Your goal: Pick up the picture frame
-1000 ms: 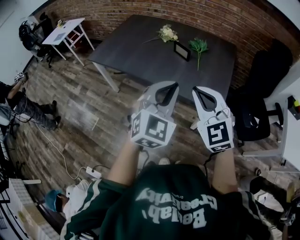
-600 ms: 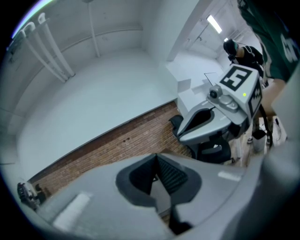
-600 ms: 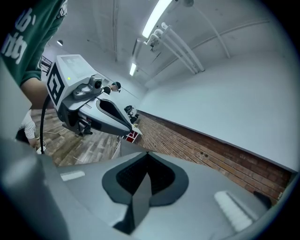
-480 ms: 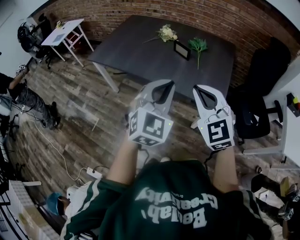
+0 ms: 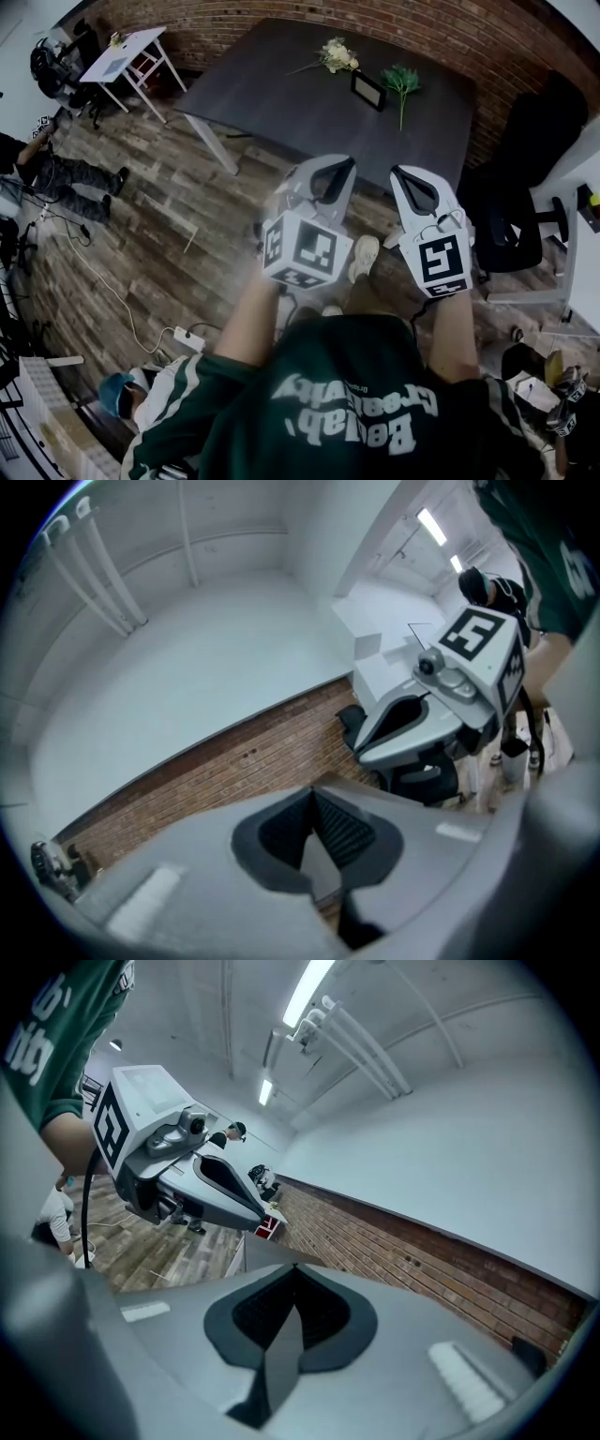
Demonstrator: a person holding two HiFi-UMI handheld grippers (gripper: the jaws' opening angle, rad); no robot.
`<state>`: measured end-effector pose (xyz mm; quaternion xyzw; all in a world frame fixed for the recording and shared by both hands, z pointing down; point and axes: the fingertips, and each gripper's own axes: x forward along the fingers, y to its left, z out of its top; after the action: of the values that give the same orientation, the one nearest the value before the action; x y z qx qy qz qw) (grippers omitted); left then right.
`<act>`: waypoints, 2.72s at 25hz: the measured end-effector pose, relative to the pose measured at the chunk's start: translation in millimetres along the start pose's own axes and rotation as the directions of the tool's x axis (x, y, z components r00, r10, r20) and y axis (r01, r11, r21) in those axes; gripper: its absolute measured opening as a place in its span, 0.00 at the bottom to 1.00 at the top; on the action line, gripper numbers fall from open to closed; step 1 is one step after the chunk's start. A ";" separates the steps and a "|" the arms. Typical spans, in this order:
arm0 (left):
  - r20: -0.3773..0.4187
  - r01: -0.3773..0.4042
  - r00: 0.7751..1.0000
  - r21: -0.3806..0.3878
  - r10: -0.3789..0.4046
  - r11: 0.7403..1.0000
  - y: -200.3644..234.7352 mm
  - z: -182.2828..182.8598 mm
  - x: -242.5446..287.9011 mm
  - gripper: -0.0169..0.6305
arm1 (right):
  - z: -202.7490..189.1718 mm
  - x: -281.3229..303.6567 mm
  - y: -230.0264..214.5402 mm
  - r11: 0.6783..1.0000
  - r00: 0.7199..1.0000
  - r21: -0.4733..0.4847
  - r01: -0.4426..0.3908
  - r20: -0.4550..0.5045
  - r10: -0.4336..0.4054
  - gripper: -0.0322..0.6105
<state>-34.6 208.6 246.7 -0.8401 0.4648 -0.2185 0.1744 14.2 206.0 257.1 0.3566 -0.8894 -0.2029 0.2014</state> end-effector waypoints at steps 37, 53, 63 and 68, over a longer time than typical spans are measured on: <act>-0.061 -0.014 0.998 -0.009 0.013 1.000 80.0 -32.6 181.6 0.03 | -68.7 140.1 -136.0 0.999 1.000 0.037 -0.024 0.015 0.023 0.06; -0.134 -0.049 0.990 0.004 0.050 0.999 139.5 -56.4 299.4 0.03 | -108.2 237.9 -217.1 0.995 0.995 0.035 -0.097 0.024 0.096 0.06; -0.182 -0.066 0.981 0.003 0.065 0.998 162.5 -71.9 359.4 0.03 | -132.0 284.3 -252.1 0.988 0.988 0.039 -0.151 0.036 0.150 0.06; -0.199 -0.033 0.979 0.013 0.035 0.999 163.4 -69.9 385.0 0.03 | -139.7 295.5 -271.5 0.985 0.988 0.080 -0.153 0.050 0.149 0.06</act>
<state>-4.9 -210.6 303.6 -0.8049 0.4933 -0.3009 0.1347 38.1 -216.1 300.0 0.2919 -0.9258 -0.1573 0.1815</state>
